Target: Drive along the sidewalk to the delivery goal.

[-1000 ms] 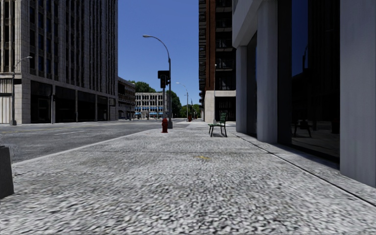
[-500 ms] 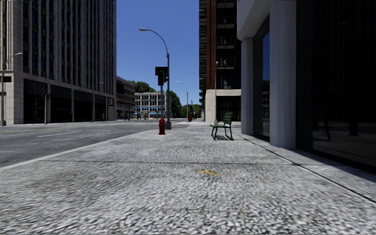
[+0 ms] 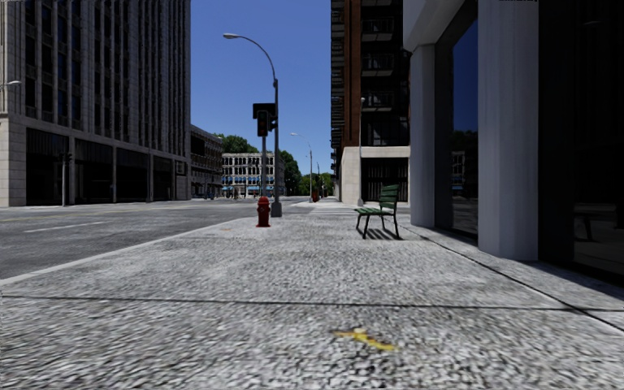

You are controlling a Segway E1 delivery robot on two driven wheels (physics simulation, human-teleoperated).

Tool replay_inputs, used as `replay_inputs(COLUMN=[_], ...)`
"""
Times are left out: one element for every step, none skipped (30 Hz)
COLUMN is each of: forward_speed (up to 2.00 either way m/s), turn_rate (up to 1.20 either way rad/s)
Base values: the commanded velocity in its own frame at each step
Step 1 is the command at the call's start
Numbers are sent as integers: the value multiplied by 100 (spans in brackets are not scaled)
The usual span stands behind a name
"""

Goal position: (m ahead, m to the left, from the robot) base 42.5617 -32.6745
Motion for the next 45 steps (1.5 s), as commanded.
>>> replay_inputs(forward_speed=[200,200,200,200,200,200,200,200,200,200,200,200,200,200,200,200,200,200,200,200,200,200,200,200,200,200,200,200,200,200,200,200,200,200,200,200,200,200,200,200,200,200,200,200,200], turn_rate=[0,0,0,0,0,0,0,0,0,0,0,0,0,0,0,0,0,0,0,0,0,0,0,0,0,0,0,0,0,0,0,0,0,0,0,0,0,0,0,0,0,0,0,0,0])
